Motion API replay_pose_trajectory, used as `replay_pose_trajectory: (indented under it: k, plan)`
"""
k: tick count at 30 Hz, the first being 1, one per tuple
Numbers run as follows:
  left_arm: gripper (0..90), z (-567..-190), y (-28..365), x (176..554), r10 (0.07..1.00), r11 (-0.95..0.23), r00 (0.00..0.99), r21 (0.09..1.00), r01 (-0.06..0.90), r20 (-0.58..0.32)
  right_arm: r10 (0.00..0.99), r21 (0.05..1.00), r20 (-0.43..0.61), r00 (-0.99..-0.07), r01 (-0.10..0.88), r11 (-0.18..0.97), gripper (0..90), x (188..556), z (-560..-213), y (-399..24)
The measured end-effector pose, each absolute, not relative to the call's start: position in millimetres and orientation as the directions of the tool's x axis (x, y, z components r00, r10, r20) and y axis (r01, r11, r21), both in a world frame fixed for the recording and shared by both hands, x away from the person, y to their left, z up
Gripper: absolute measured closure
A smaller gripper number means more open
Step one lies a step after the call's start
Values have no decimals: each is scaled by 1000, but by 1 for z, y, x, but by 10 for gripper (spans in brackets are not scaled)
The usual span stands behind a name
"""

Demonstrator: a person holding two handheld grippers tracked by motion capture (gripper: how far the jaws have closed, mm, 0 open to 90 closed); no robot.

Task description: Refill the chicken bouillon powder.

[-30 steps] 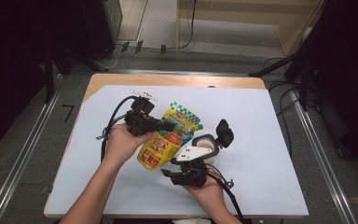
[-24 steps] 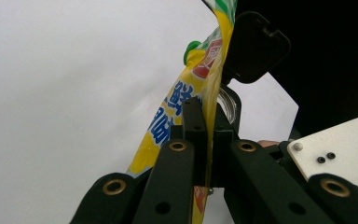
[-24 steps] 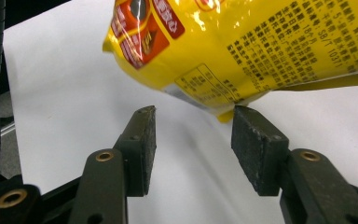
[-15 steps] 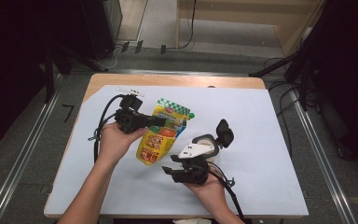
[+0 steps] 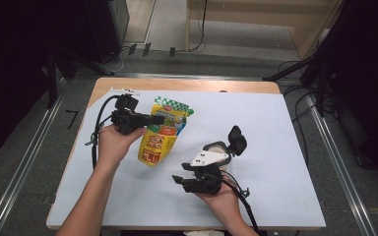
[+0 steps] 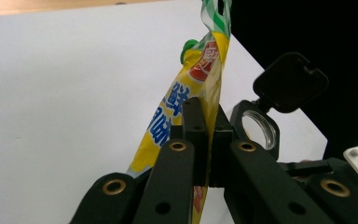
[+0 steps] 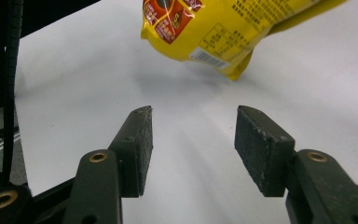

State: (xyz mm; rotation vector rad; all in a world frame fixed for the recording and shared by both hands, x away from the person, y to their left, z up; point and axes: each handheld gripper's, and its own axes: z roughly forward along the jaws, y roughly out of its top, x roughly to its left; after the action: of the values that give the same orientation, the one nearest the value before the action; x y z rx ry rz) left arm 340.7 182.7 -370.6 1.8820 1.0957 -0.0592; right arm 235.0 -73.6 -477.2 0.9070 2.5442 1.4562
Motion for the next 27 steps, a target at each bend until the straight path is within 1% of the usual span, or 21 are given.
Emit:
replay_pose_trajectory:
  k: [9, 10, 19, 27]
  plan:
    - [900, -378, 193, 350, 685, -146, 593, 718, 681, -423, 538, 805, 222, -814, 464, 369, 476, 233, -478, -79]
    - [900, -378, 195, 350, 676, -136, 594, 719, 682, -436, 538, 806, 220, -814, 462, 369, 476, 234, -478, -79]
    - [899, -378, 204, 341, 681, -135, 595, 726, 675, -427, 535, 809, 220, -816, 459, 368, 476, 233, -476, -79]
    - [885, -377, 219, 330, 680, -161, 606, 722, 672, -413, 526, 807, 225, -820, 459, 371, 475, 233, -475, -78]
